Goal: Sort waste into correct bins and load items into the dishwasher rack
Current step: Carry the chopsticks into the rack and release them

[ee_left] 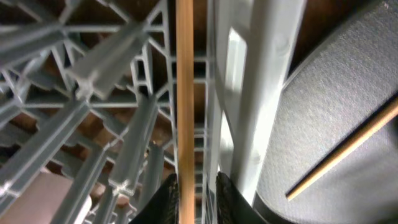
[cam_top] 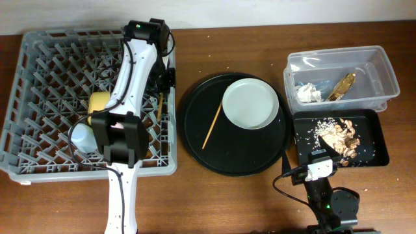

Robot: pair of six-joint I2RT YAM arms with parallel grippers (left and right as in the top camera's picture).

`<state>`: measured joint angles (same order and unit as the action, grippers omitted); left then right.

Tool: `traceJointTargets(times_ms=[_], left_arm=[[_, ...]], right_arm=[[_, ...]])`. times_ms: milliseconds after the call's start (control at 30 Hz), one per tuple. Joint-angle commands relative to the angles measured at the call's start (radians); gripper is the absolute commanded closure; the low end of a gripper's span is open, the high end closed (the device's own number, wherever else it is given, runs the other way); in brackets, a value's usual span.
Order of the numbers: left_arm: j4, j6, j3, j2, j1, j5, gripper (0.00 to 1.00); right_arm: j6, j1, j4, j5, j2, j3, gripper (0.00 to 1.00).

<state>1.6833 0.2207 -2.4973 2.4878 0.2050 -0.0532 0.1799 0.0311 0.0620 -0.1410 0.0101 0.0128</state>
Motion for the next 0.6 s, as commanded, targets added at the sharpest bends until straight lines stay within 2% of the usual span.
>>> traceJointTargets(times_ms=[0, 67, 167, 233, 333, 367, 433, 533, 567], left_arm=[[0.005, -0.013, -0.020, -0.214, -0.003, -0.011, 0.50], [0.005, -0.011, 0.018, -0.304, 0.055, -0.008, 0.48], [-0.061, 0.014, 0.229, -0.304, 0.187, -0.014, 0.48], [-0.273, 0.014, 0.483, -0.304, 0.296, 0.009, 0.48], [-0.547, 0.010, 0.725, -0.304, 0.335, 0.012, 0.49], [-0.641, 0.010, 0.804, -0.304, 0.336, 0.006, 0.55], [-0.730, 0.010, 0.893, -0.303, 0.341, 0.005, 0.71], [-0.767, 0.009, 0.948, -0.300, 0.382, 0.026, 0.71], [-0.771, 0.010, 0.948, -0.300, 0.387, 0.035, 0.76]], right_arm=[[-0.004, -0.005, 0.001, -0.006, -0.006, -0.007, 0.02], [-0.004, -0.005, 0.001, -0.006, -0.006, -0.007, 0.02], [-0.004, -0.005, 0.001, -0.006, -0.006, -0.007, 0.01], [-0.004, -0.005, 0.001, -0.006, -0.006, -0.007, 0.02], [-0.004, -0.005, 0.001, -0.006, -0.006, -0.007, 0.01], [-0.004, -0.005, 0.001, -0.006, -0.006, -0.007, 0.01], [-0.004, -0.005, 0.001, -0.006, -0.006, -0.007, 0.01], [-0.004, -0.005, 0.001, -0.006, -0.006, -0.007, 0.02], [-0.004, -0.005, 0.001, -0.006, -0.006, -0.007, 0.02]])
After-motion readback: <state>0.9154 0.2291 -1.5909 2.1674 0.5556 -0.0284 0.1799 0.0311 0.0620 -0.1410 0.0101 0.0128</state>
